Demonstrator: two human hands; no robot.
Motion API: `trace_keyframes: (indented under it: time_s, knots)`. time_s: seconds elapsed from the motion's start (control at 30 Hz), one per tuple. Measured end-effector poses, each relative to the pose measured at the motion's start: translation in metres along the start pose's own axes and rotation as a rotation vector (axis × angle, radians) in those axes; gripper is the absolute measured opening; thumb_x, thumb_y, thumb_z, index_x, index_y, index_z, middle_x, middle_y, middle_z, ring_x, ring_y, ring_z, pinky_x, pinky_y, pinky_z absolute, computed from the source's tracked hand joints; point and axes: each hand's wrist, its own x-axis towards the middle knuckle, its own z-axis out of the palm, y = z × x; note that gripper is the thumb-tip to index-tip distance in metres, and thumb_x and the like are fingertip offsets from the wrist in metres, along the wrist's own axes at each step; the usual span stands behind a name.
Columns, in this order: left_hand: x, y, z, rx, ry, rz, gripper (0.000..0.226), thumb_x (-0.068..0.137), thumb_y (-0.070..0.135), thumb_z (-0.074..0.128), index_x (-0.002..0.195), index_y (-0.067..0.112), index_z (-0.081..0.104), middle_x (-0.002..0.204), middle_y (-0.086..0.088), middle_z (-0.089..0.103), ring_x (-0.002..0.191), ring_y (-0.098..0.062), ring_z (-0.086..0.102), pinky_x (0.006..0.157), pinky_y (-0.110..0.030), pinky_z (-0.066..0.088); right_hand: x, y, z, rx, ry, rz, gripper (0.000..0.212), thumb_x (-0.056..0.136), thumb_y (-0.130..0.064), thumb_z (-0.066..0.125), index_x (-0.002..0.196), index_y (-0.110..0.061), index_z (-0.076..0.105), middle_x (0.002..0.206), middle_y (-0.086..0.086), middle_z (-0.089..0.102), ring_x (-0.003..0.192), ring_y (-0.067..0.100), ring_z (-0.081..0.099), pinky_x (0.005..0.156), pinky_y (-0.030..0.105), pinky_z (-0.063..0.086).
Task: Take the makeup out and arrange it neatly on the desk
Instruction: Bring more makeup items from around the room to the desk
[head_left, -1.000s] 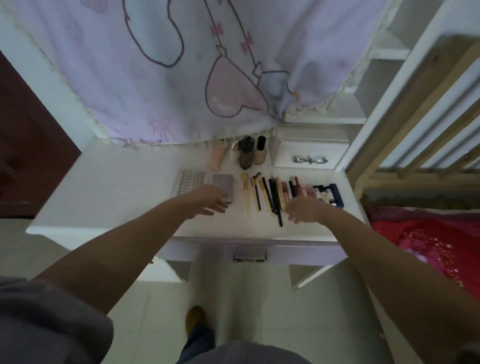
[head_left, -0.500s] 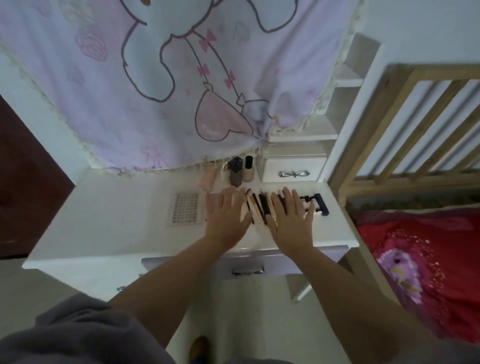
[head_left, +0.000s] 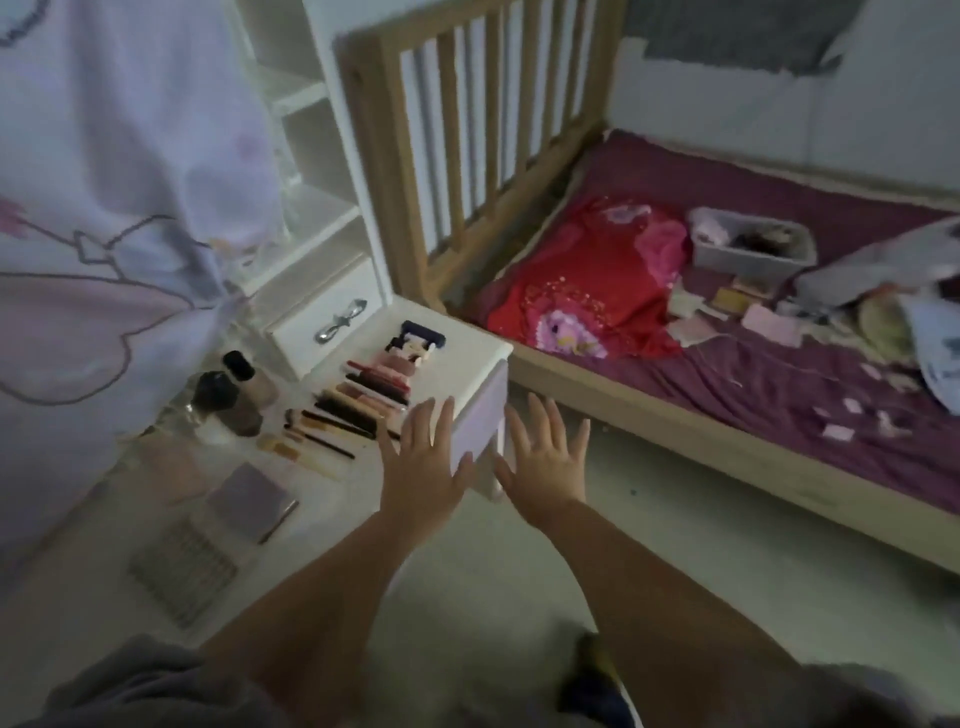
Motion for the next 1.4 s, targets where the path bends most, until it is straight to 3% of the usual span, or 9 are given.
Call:
trace_keyframes:
  time_s: [0.2,0.3,0.4,0.6,0.77,0.97,1.07,1.17,1.4]
  knots:
    - [-0.026,0.075,0.015,-0.032,-0.174,0.382,0.067,0.083,0.048,0.050,0.139,0.012,0.042,0.133,-0.014,0.055,0.122,-0.031,0.054,0.096,-0.062,0.038,-0.103,0.053,0.017,0.077,-0.034,0.393,0.064,0.096,-0.055,0.018,0.151,-0.029,-0.003,0.159,0.004,-0.012,0.146,0.023,-0.015,0.112,0.062,-0.009]
    - [-0.051,0.125,0.014,-0.035,-0.259,0.600,0.072,0.094,0.048,0.039,0.151,0.019,0.005,0.157,-0.010,0.017,0.144,-0.026,0.018,0.114,-0.057,0.010,-0.166,0.078,0.025,0.109,-0.045,0.600,0.064,0.096,-0.056,0.014,0.150,-0.029,-0.005,0.159,0.003,-0.012,0.146,0.024,-0.015,0.112,0.063,-0.009]
    - [-0.084,0.172,0.014,-0.026,-0.281,0.768,0.070,0.096,0.051,0.028,0.150,0.022,-0.007,0.159,-0.006,0.003,0.146,-0.023,0.005,0.113,-0.055,-0.007,-0.232,0.093,0.034,0.165,-0.020,0.774,0.064,0.096,-0.057,0.014,0.150,-0.029,-0.005,0.159,0.004,-0.011,0.146,0.024,-0.015,0.112,0.062,-0.010]
    - [-0.188,0.248,0.014,0.015,-0.366,1.026,0.069,0.095,0.052,0.020,0.150,0.022,-0.009,0.158,-0.004,0.000,0.146,-0.021,0.000,0.114,-0.055,-0.007,-0.380,0.101,0.055,0.290,0.009,1.107,0.064,0.096,-0.057,0.017,0.150,-0.030,-0.004,0.159,0.002,-0.012,0.146,0.021,-0.016,0.113,0.060,-0.010]
    - [-0.314,0.307,0.015,0.036,-0.393,1.228,0.089,0.069,0.056,-0.010,0.150,0.020,-0.006,0.157,-0.006,0.006,0.145,-0.021,0.004,0.114,-0.054,-0.004,-0.530,0.093,0.070,0.323,0.063,1.323,0.064,0.096,-0.056,0.019,0.151,-0.029,-0.001,0.159,0.002,-0.009,0.146,0.021,-0.013,0.113,0.059,-0.011]
    - [-0.486,0.367,-0.001,0.004,-0.440,1.506,0.092,0.067,0.058,-0.008,0.150,0.021,-0.002,0.157,-0.005,0.008,0.145,-0.020,0.007,0.115,-0.051,-0.002,-0.720,0.065,0.088,0.343,0.076,1.603,0.062,0.097,-0.054,0.020,0.150,-0.030,0.000,0.159,0.001,-0.010,0.146,0.020,-0.012,0.112,0.058,-0.008]
    - [-0.558,0.394,-0.008,0.019,-0.461,1.627,0.078,0.082,0.059,0.003,0.150,0.023,-0.002,0.157,-0.004,0.007,0.145,-0.019,0.007,0.116,-0.049,0.001,-0.795,0.048,0.094,0.382,0.091,1.737,0.062,0.097,-0.054,0.020,0.150,-0.030,0.001,0.159,0.001,-0.008,0.146,0.020,-0.010,0.115,0.055,0.001]
    - [-0.615,0.424,-0.008,0.014,-0.493,1.707,0.065,0.097,0.049,0.027,0.150,0.024,0.000,0.156,-0.004,0.010,0.144,-0.020,0.010,0.116,-0.044,0.010,-0.851,0.041,0.099,0.385,0.098,1.851,0.066,0.092,-0.060,0.011,0.150,-0.029,0.003,0.159,0.004,-0.004,0.147,0.021,-0.005,0.115,0.051,0.008]
    - [-0.709,0.504,0.004,0.052,-0.503,1.863,0.064,0.097,0.052,0.024,0.150,0.026,0.000,0.157,-0.006,0.012,0.144,-0.024,0.012,0.116,-0.046,0.016,-0.941,0.075,0.110,0.401,0.096,1.997,0.062,0.097,-0.055,0.019,0.150,-0.029,0.001,0.159,0.002,-0.005,0.147,0.021,-0.005,0.115,0.053,0.005]
